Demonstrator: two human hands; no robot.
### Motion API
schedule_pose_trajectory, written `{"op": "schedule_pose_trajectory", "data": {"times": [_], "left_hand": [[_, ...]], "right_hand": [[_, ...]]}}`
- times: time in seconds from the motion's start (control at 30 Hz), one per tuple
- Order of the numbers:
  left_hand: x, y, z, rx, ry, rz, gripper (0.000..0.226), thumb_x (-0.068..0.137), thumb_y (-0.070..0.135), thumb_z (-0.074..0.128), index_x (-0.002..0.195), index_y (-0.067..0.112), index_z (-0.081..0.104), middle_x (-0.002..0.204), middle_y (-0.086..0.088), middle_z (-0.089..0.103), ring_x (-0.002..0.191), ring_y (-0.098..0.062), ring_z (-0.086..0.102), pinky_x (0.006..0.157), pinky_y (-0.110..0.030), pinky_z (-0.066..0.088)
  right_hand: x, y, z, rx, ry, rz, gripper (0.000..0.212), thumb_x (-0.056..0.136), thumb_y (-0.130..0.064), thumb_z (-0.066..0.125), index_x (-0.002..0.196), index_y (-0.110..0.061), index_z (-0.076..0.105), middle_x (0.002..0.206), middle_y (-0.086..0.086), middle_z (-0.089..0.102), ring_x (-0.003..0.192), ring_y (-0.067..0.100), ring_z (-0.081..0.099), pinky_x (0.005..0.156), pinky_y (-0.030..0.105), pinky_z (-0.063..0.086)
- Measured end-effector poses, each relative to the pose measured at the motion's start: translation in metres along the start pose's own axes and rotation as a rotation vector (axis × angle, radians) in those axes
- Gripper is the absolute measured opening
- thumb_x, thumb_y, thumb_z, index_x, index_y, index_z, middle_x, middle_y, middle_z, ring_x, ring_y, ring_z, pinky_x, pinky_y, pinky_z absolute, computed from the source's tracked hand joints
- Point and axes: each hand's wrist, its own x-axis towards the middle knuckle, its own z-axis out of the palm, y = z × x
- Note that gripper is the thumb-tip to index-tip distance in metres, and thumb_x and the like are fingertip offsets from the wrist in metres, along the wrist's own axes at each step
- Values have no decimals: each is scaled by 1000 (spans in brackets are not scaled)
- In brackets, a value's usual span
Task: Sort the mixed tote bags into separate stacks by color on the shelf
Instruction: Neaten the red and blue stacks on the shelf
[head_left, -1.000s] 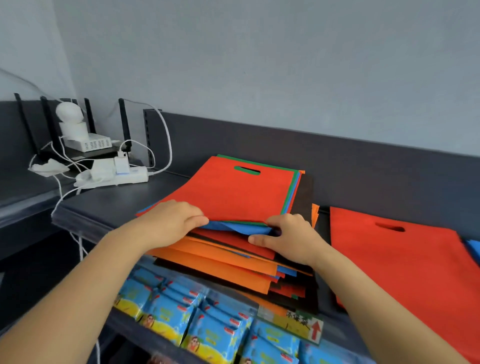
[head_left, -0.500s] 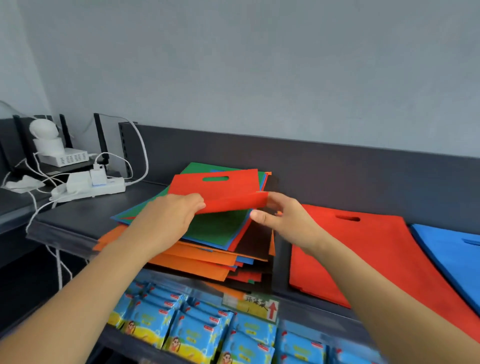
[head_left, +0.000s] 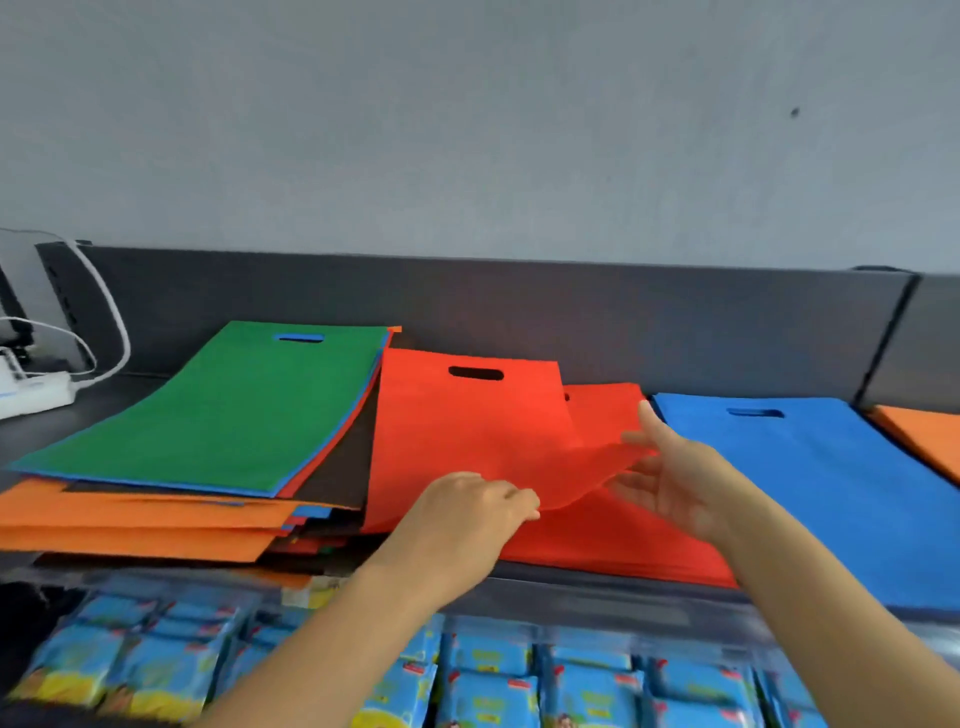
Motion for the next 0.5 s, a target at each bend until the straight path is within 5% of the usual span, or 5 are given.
{"op": "schedule_pose_trajectory", "data": {"times": [0.17,0.23,0.3,0.4,0.5], "left_hand": [[9,23,19,-120,-143,-6,21,85,15,62,102,28,61,97,8,67,83,-19,66,60,-29,49],[11,27,18,-174,-125,-60,25,96,34,43,111,25,62,113,8,65,101,-19,62,73,-31,47],[16,32,11,-217,-168,-84,51,94,49,26,115,21,63,122,5,61,114,-18,56,87,-34,46],[16,28,9,-288,-234,-130,44,97,47,36,128,24,58,139,9,49,131,-5,39,107,-22,27],[13,23,12,-333,-239,-156,43,97,47,40,132,27,53,143,11,44,133,-1,32,109,-17,18]], "right_hand": [[-7,8,-35,-403,65,-96,49,74,7,71,118,-9,58,111,14,59,84,21,62,68,28,54],[-7,12,-40,-666,137,-157,52,71,6,75,119,-8,60,115,13,58,90,21,59,64,26,53],[-8,15,-43,-891,176,-190,55,72,-1,76,123,-8,59,117,10,58,100,23,57,77,31,53],[-11,13,-43,-1176,185,-249,50,77,-6,70,126,-9,57,122,9,55,113,23,52,83,23,41],[-13,11,-40,-1384,198,-296,49,80,-13,66,128,-14,55,124,7,41,117,24,44,86,26,41]]}}
